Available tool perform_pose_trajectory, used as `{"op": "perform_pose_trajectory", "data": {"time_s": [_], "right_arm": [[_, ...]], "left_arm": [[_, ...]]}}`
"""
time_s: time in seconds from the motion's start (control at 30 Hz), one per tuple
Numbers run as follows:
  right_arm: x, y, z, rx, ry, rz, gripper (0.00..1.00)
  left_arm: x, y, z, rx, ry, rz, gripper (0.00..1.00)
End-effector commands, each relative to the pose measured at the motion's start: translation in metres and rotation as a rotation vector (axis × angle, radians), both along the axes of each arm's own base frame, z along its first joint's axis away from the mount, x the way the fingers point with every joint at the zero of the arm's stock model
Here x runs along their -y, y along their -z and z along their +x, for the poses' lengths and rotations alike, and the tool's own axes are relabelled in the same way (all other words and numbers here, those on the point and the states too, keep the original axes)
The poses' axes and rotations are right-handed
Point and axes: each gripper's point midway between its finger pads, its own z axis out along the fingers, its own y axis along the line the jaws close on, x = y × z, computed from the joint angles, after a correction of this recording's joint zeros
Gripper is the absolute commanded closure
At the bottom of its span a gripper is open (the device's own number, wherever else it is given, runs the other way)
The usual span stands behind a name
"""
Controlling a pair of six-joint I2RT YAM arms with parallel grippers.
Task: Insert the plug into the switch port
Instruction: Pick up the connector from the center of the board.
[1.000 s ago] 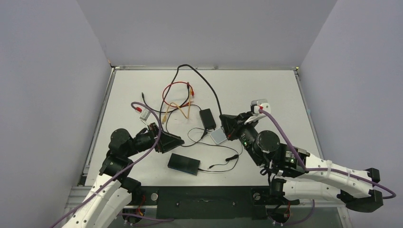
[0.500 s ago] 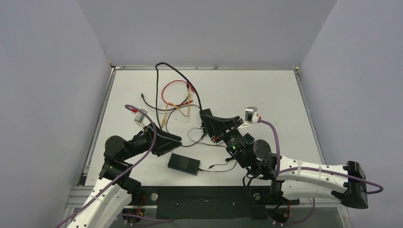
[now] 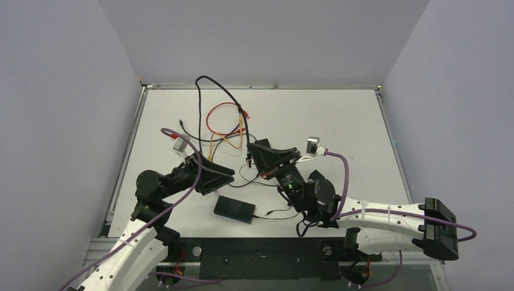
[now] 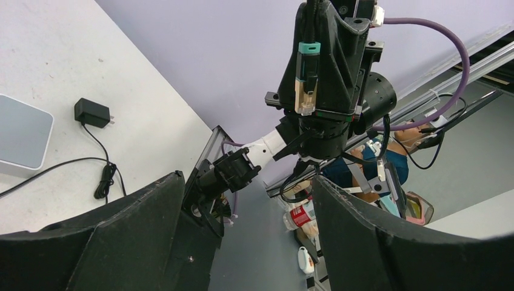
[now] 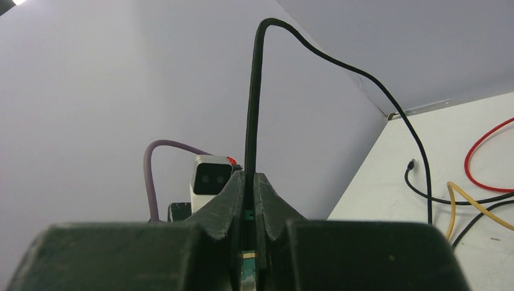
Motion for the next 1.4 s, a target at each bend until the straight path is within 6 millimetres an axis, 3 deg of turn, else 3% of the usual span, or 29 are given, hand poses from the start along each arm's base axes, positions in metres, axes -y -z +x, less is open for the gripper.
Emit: {"op": "perform_pose_trajectory", "data": {"time_s": [0.0, 0.53, 1.1, 1.37], "right_arm": [[0.004, -0.025, -0.003, 0.010, -0.017, 0.104, 1.00], [-0.023, 0.000, 0.002, -0.040, -0.006, -0.024, 1.00], [-0.040, 0.009, 0.002, -0.048, 0.018, -0.125, 1.00], [-0.042, 0.011, 0.000, -0.048, 0.019, -0.138, 1.00]], "left_arm": [[0.001, -0.025, -0.005, 0.107, 0.020, -0.036, 0.25], [0.010, -0.029, 0.004, 0.125, 0.024, -0.005, 0.25], [0.012, -0.029, 0.007, 0.128, 0.017, 0.011, 0.27], [0.013, -0.029, 0.008, 0.127, 0.019, 0.014, 0.40]]}}
